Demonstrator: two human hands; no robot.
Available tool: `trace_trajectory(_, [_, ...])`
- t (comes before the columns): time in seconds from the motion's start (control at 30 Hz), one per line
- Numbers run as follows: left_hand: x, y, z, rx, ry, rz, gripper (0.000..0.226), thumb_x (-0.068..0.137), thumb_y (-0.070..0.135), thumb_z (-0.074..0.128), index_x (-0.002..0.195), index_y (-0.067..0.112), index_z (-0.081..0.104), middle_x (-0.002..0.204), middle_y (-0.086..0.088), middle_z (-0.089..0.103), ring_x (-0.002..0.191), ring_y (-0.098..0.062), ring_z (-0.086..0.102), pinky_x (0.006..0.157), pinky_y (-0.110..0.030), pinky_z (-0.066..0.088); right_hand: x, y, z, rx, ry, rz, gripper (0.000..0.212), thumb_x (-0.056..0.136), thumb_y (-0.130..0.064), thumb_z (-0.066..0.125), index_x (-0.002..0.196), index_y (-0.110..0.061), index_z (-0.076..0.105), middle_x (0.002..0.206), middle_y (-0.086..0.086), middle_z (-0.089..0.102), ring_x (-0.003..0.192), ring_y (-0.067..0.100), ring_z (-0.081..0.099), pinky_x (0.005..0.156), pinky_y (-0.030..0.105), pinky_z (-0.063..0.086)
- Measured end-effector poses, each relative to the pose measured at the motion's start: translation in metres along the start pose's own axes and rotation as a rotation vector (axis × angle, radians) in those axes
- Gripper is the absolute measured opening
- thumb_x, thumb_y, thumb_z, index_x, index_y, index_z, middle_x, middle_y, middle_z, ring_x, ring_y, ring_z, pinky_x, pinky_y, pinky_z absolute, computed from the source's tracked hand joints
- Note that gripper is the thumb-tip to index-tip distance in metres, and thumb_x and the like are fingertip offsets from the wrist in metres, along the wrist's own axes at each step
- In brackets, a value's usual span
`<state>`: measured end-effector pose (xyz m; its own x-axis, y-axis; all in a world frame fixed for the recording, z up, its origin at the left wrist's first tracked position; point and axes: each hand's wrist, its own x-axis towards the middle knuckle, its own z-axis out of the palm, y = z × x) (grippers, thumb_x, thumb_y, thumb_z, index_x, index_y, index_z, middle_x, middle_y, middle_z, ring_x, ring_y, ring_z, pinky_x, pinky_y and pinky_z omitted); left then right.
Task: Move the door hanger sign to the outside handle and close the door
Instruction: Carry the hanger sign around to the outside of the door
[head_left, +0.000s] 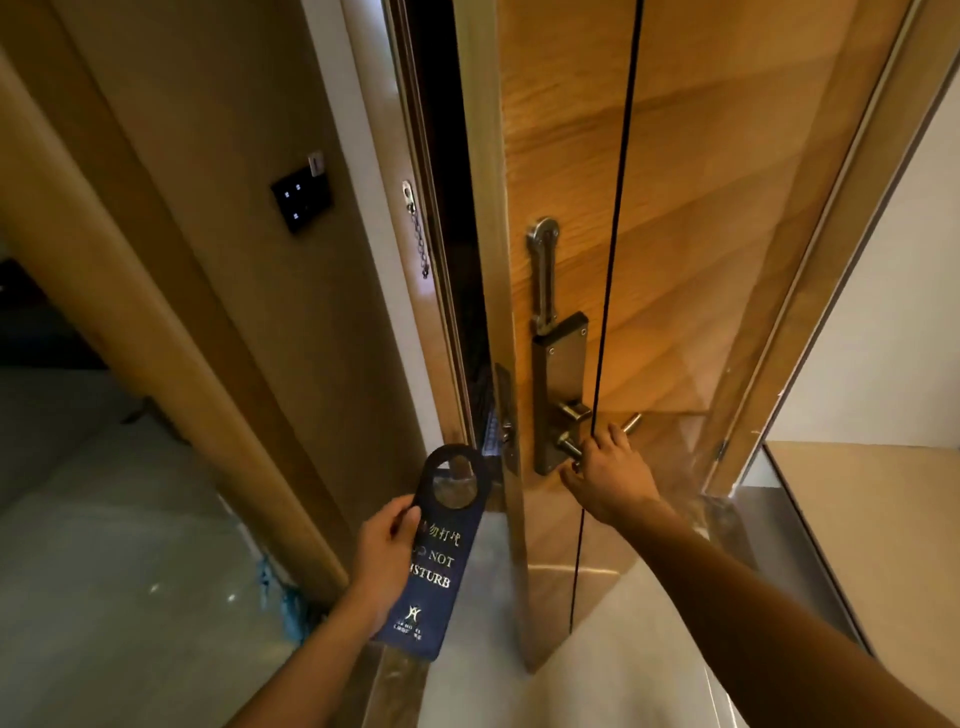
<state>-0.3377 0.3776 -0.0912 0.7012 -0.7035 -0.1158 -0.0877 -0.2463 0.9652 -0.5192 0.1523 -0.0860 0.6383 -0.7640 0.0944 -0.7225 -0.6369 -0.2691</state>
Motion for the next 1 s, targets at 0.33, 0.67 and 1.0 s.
trace_trajectory(0.33, [0.024, 0.02, -0.005, -0.007, -0.097, 0.028, 0.022, 0.094, 0.025, 0.048, 0.104, 0.033, 0.067, 0.091, 0.006, 0.072, 0.083, -0.012, 0.067, 0.069, -0.029, 0.049, -0.021, 0.006, -0.008, -0.015, 0.044, 0.067, 0.05, 0.091, -0.047, 0.04, 0.125, -0.011, 0.049, 0.138, 0.011, 0.047, 0.139, 0.027, 0.02, 0.11, 0.043, 0.027])
trace_trajectory(0.67, [0.036, 0.049, 0.041, 0.02, -0.28, 0.074, 0.03, 0.096, 0.024, 0.046, 0.124, 0.022, 0.056, 0.119, -0.002, 0.061, 0.111, -0.02, 0.054, 0.097, -0.042, 0.044, -0.079, 0.041, -0.019, 0.001, 0.088, 0.177, 0.038, 0.09, -0.047, 0.039, 0.112, -0.02, 0.055, 0.127, 0.003, 0.047, 0.127, 0.021, 0.034, 0.096, 0.036, 0.044])
trace_trajectory(1.0, [0.02, 0.068, 0.096, 0.002, -0.47, 0.183, 0.03, 0.097, 0.017, 0.044, 0.123, 0.017, 0.058, 0.116, 0.005, 0.06, 0.107, -0.009, 0.054, 0.074, -0.012, 0.041, -0.154, 0.083, -0.057, 0.05, 0.033, 0.431, 0.038, 0.089, -0.053, 0.041, 0.117, -0.033, 0.056, 0.151, 0.005, 0.021, 0.132, 0.027, 0.027, 0.104, 0.044, 0.034])
